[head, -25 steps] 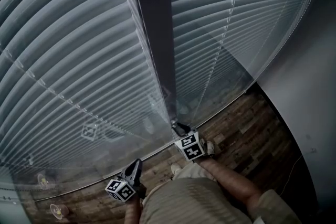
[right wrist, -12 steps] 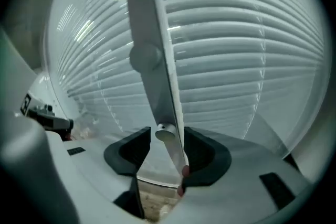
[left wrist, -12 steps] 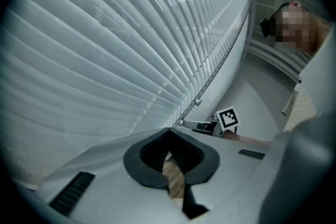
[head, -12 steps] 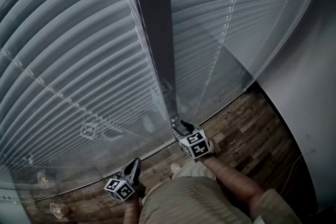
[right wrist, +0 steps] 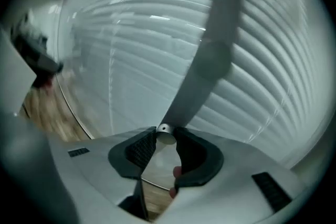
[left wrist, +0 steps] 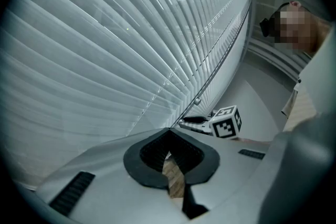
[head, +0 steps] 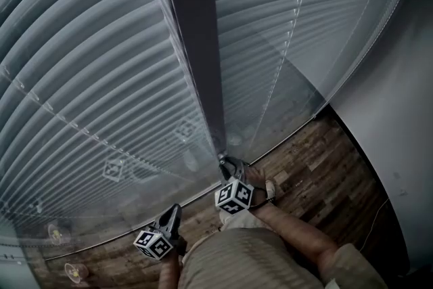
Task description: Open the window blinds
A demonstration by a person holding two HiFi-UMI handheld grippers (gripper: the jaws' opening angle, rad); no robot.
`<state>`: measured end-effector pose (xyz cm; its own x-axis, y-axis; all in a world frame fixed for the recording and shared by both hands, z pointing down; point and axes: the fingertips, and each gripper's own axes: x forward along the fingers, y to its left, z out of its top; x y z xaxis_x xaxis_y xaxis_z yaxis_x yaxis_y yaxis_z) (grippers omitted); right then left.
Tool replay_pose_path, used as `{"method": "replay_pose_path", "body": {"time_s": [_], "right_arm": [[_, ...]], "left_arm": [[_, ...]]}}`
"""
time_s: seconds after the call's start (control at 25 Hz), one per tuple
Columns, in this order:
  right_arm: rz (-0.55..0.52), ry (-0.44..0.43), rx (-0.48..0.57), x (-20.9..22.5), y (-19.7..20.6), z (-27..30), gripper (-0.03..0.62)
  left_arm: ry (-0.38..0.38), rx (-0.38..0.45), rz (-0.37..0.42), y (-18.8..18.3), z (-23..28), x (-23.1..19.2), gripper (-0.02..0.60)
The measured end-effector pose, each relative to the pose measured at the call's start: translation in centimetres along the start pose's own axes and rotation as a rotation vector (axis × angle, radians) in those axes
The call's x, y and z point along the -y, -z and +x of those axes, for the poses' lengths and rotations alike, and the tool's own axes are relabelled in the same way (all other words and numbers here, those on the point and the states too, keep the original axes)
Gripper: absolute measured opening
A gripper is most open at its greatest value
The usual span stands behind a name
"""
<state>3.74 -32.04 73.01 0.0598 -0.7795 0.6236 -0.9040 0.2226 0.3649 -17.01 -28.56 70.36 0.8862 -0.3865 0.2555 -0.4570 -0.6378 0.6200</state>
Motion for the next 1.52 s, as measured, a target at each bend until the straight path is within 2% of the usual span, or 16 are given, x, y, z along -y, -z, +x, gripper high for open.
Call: {"method": "replay_pose_path", "body": {"time_s": [0.04, 0.08, 0.24, 0.32, 0.4, 0.48, 0.6, 0.68, 0.8, 0.88, 1.0, 1.08, 1.16, 1.28, 1.36, 1.52], "right_arm": [[-0.109, 0.059, -0.017, -0.2, 0.0, 0.0, 0.126], [-0.141, 0.078, -0.021, -0.3, 0.1, 0.1, 0.126], [-0.013, -0.018, 0.014, -0.1, 0.1, 0.0, 0.127], [0.167, -0.129, 0.065, -0.1, 0.1, -0.3, 0.130], [0.428, -0.234, 0.115, 0.6, 0.1, -0.7, 0.175], [0.622, -0.291, 0.136, 1.3, 0.5, -0.7, 0.175], [0.818, -0.389, 0.154, 1.3, 0.8, -0.1, 0.175], [0.892, -0.438, 0.150, 1.0, 0.8, 0.3, 0.172], [0.830, -0.405, 0.125, 0.9, 0.9, 0.5, 0.130], [0.618, -0.306, 0.087, 0.8, 0.4, 0.2, 0.129], [0.198, -0.096, 0.019, 0.4, -0.2, -0.1, 0.129], [0.108, -0.043, 0.009, 0.1, 0.1, 0.2, 0.129], [0.140, -0.061, 0.016, 0.1, 0.3, 0.3, 0.129], [0.215, -0.145, 0.063, -0.1, 0.0, 0.0, 0.130], [0.325, -0.213, 0.117, 0.1, 0.0, -0.7, 0.175], [0.556, -0.277, 0.148, 1.2, 0.9, -0.6, 0.181]], "left_arm": [[0.001, -0.002, 0.002, 0.0, 0.1, 0.1, 0.012], [0.001, -0.003, 0.002, 0.1, 0.1, 0.1, 0.012], [0.002, -0.002, 0.004, 0.1, 0.1, 0.3, 0.012], [0.003, 0.001, 0.005, 0.0, 0.1, 0.4, 0.012], [0.000, 0.007, 0.004, -0.1, -0.1, 0.4, 0.012], [-0.010, 0.009, -0.005, 0.0, -0.4, 0.2, 0.012], [-0.013, 0.006, -0.008, 0.3, -0.6, 0.0, 0.012], [-0.012, 0.004, -0.005, 0.5, -0.6, 0.0, 0.012], [-0.011, 0.002, -0.005, 0.4, -0.6, 0.1, 0.012], [-0.010, -0.001, -0.004, 0.1, -0.4, 0.5, 0.012], [-0.001, -0.007, 0.001, 0.1, -0.1, 0.8, 0.012], [0.003, -0.008, 0.004, 0.4, 0.1, 0.8, 0.012], [0.005, -0.007, 0.006, 0.4, 0.2, 0.7, 0.012], [0.003, -0.005, 0.008, 0.3, 0.0, 0.7, 0.012], [-0.001, 0.000, 0.006, 0.3, -0.1, 0.8, 0.012], [-0.012, 0.005, 0.000, 0.4, -0.6, 0.3, 0.012]]}}
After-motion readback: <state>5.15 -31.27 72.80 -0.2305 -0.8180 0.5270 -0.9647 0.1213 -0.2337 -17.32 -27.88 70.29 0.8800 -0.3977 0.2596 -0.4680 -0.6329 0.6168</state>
